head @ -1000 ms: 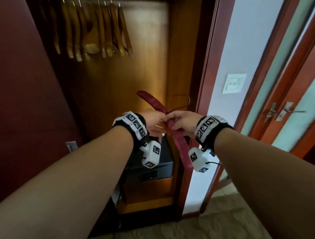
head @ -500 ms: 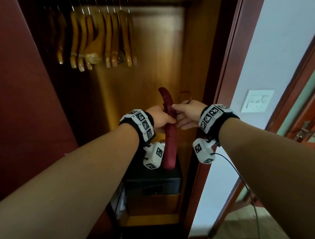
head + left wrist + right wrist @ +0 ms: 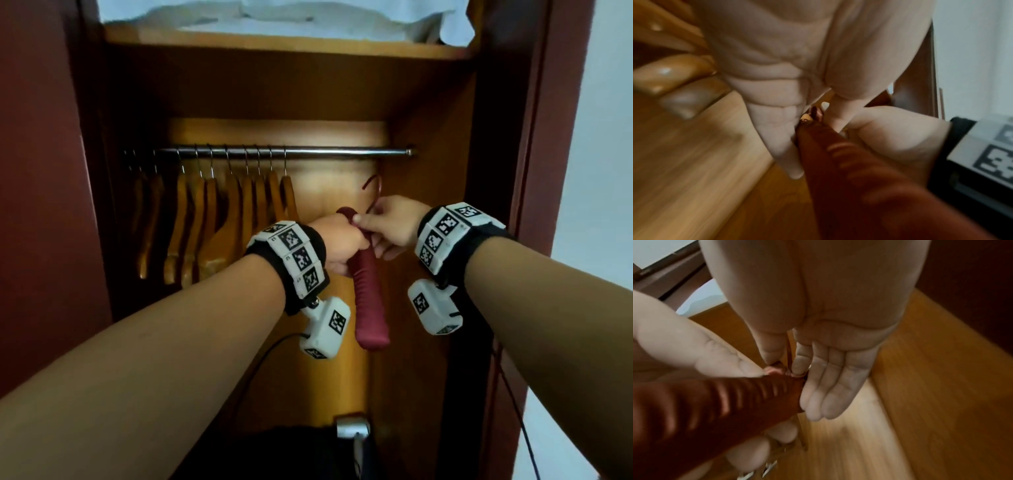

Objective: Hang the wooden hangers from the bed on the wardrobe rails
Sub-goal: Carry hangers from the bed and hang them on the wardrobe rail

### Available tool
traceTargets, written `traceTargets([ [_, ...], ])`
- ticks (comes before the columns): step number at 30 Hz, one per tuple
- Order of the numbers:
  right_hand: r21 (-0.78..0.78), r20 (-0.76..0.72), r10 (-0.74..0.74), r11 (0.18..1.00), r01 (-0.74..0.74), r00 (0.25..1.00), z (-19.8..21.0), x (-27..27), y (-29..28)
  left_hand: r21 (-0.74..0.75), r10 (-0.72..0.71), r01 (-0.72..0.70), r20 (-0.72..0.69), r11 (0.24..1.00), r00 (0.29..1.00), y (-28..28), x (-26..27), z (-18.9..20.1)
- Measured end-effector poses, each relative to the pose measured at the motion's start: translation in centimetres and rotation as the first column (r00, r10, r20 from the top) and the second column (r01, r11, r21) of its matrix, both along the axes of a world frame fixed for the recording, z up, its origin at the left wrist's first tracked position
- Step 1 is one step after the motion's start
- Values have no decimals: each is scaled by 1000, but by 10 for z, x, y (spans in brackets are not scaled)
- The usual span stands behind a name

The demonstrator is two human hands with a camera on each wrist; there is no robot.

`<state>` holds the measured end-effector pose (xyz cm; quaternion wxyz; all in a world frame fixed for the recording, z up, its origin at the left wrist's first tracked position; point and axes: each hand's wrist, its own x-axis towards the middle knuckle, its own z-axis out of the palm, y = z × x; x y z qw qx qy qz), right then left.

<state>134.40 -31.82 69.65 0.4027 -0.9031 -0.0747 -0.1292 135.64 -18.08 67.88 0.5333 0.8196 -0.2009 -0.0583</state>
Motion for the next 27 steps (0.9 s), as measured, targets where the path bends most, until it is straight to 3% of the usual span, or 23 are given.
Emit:
traceTargets([
  [3, 116, -8, 44, 992, -43, 999, 17, 18, 7, -40, 49, -47, 47, 998, 998, 15, 17, 29],
  [9, 297, -118, 169, 946, -128, 978, 32, 43, 21, -202, 123, -134, -65, 970, 990, 39, 55, 61],
  [13, 400, -124, 240, 900, -173, 963, 42, 61, 29, -230, 171, -177, -46, 957, 984, 44, 78, 73],
  [18, 411, -85, 269, 887, -212, 959, 53, 87, 34, -242, 225, -230, -47, 943, 973, 43, 97, 85],
  [23, 307, 9, 173, 937, -167, 985, 55, 111, 43, -216, 216, -222, -50, 951, 975, 48, 108, 85],
  [27, 343, 57, 186, 919, -194, 981, 56, 124, 49, -222, 275, -277, -42, 935, 961, 54, 113, 84],
])
